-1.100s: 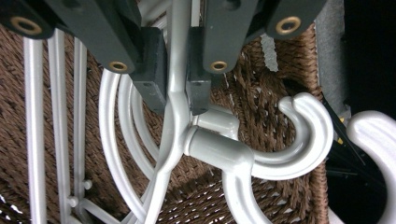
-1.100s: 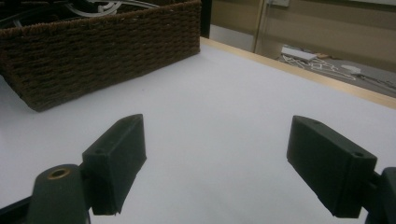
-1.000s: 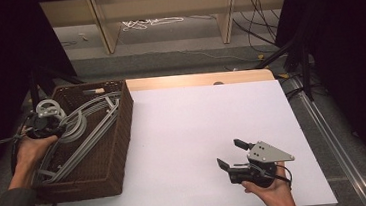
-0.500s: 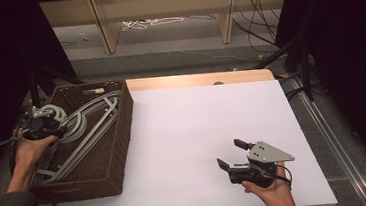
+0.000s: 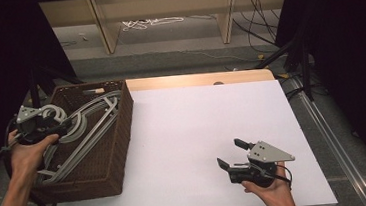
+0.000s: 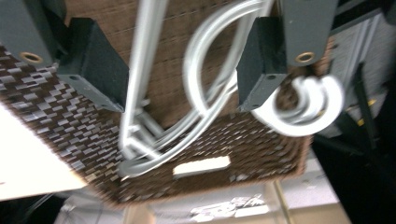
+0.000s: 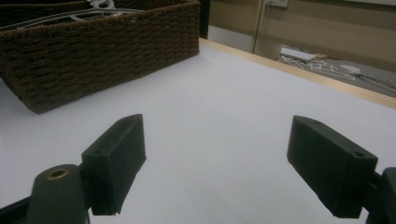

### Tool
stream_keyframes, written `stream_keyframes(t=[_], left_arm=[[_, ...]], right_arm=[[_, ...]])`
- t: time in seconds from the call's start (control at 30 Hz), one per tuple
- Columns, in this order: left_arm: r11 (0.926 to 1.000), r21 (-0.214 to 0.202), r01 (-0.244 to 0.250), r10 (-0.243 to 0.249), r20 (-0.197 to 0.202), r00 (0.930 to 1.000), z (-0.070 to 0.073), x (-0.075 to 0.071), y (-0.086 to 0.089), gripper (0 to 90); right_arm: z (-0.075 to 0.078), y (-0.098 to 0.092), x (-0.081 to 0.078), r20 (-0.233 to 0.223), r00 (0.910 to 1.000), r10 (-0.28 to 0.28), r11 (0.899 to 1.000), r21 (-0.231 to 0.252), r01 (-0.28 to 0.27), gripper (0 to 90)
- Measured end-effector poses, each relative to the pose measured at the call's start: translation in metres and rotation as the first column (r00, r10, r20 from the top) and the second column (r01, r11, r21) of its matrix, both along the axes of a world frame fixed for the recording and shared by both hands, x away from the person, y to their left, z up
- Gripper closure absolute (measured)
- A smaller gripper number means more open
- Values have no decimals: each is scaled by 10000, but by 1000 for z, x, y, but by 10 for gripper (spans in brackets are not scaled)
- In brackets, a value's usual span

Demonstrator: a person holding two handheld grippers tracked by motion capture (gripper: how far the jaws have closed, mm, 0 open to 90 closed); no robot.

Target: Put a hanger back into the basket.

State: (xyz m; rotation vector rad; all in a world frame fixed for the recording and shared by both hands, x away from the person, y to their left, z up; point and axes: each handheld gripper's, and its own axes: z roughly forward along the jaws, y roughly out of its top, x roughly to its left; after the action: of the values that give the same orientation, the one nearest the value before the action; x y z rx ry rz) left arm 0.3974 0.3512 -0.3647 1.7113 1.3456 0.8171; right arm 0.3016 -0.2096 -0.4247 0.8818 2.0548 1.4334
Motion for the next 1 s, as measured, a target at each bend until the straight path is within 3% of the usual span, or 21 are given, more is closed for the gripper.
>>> stream_keyframes(t=[0.23,0.3,0.37,0.5,0.53,0.63,0.9,1.0], left_arm=[[9967,-470,665,-635,629,9960,10,-17,-27,266],[9942,-614,878,-827,819,9932,12,-21,-35,227],[9904,-716,1183,-1109,994,9889,14,-26,-44,220],[9815,-810,1733,-1622,1284,9784,18,-34,-62,184],[9785,-870,1868,-1745,1323,9757,18,-36,-67,181],[9705,-799,2274,-2137,1513,9651,18,-41,-80,164],[9468,-1030,3049,-2855,1686,9434,15,-52,-108,161],[9383,-840,3354,-3180,1711,9325,14,-56,-117,162]], right_arm=[[-1,1,0,-166,9999,45,9991,411,-38,199],[-1,0,1,66,10000,-25,9994,334,23,198],[0,-1,0,-119,9999,-38,9995,303,42,195],[-1,-1,0,-281,9996,-41,9984,565,57,193],[-1,-2,1,-36,9999,-139,9987,483,141,192],[0,-3,0,-253,9995,-173,9985,520,186,191],[-1,-3,1,-124,9998,-140,9984,552,147,189],[-1,-4,1,-123,9998,-179,9982,569,186,189]])
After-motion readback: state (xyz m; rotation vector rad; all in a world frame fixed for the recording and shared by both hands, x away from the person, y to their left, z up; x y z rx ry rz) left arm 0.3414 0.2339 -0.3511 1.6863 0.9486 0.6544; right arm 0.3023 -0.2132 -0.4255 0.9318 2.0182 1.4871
